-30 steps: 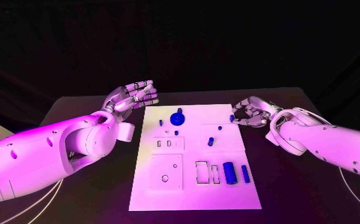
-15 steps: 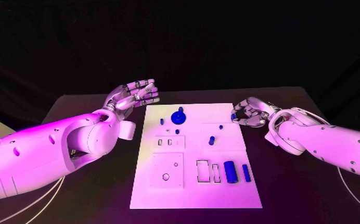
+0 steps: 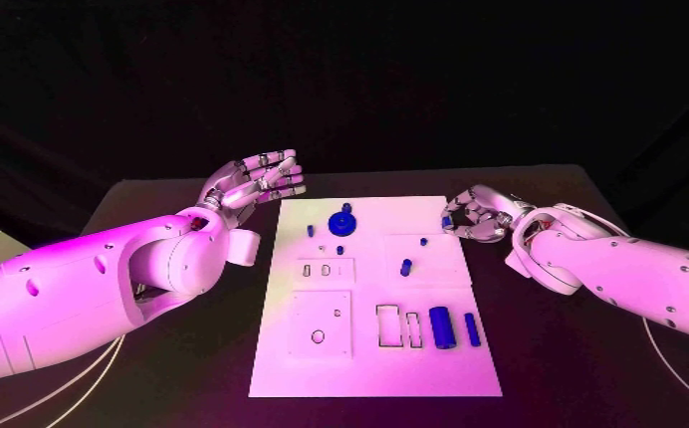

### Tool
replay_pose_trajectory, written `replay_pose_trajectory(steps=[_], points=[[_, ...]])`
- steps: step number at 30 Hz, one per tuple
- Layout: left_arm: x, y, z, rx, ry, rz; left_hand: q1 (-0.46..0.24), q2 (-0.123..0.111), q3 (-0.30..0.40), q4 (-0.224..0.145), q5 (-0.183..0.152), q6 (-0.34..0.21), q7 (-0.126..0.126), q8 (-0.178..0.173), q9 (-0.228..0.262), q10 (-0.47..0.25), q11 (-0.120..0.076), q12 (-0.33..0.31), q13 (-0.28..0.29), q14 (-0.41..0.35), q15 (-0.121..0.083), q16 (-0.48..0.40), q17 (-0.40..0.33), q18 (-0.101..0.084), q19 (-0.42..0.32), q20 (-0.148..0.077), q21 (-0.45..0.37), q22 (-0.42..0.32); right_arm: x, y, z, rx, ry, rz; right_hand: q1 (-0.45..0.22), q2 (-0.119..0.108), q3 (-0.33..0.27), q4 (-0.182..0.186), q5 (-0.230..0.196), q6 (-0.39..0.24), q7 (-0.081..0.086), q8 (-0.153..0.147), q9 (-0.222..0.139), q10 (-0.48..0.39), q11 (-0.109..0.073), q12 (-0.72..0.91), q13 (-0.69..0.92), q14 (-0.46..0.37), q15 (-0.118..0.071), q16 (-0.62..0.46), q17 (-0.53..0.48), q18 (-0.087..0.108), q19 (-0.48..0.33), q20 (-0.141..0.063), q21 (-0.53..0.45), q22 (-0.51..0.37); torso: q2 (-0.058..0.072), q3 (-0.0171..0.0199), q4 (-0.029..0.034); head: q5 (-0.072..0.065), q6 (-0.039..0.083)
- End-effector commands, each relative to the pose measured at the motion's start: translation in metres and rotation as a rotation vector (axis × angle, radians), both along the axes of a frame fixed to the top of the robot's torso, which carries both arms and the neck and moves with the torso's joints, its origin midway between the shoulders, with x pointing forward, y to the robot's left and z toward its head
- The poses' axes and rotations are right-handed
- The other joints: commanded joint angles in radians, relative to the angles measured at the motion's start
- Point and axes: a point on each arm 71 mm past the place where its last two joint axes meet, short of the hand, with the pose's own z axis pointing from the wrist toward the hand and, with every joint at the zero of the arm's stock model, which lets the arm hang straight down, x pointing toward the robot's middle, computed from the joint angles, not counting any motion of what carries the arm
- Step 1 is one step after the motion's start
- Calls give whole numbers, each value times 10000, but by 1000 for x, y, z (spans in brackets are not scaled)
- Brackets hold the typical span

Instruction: Assemble the parts on the task board

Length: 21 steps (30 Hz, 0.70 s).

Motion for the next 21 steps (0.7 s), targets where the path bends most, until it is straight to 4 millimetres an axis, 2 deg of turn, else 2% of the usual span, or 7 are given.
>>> replay_pose_trajectory(steps=[1,7,15,21], points=[[0,-2,2,-50,-131,-140,29,81,-1,-49,-36,66,1077,35,12,68,-5,61,7,47,-7,53,15,104,88,-16,40,12,-1,1,-3,-201,150,132,34,20,55,4,-26,82,-3,44,8,1039,-77,39,2635,1043,-83,53,2630,-104,44,-53,59,601,5,1,6,-11,1],[0,-1,1,-43,-125,-129,29,81,-1,-49,-36,66,1077,35,12,68,-5,61,7,47,-7,53,15,104,88,-16,40,12,0,2,-1,-328,-197,125,-53,106,207,51,14,216,-47,93,19,1039,-112,39,2635,1043,-100,53,2630,-108,54,-71,71,622,-1,2,1,-11,14],[0,-1,1,-40,-120,-128,29,81,-1,-49,-36,66,1077,35,12,68,-5,61,7,47,-7,53,15,104,88,-16,40,12,-1,6,4,-303,-856,42,-99,178,463,-8,116,553,-196,302,103,1039,-241,39,2635,1043,-183,53,2630,-136,120,-136,191,738,0,6,-3,-30,18],[0,1,1,-25,-117,-95,42,92,8,-53,-37,71,1075,37,12,77,-7,62,6,23,-4,44,12,106,97,-14,45,12,-5,12,11,-115,-1222,-170,-143,164,495,-12,136,587,-217,333,117,1039,-264,39,2635,1043,-200,53,2630,-141,132,-154,212,759,-24,-12,-8,-35,-3]])
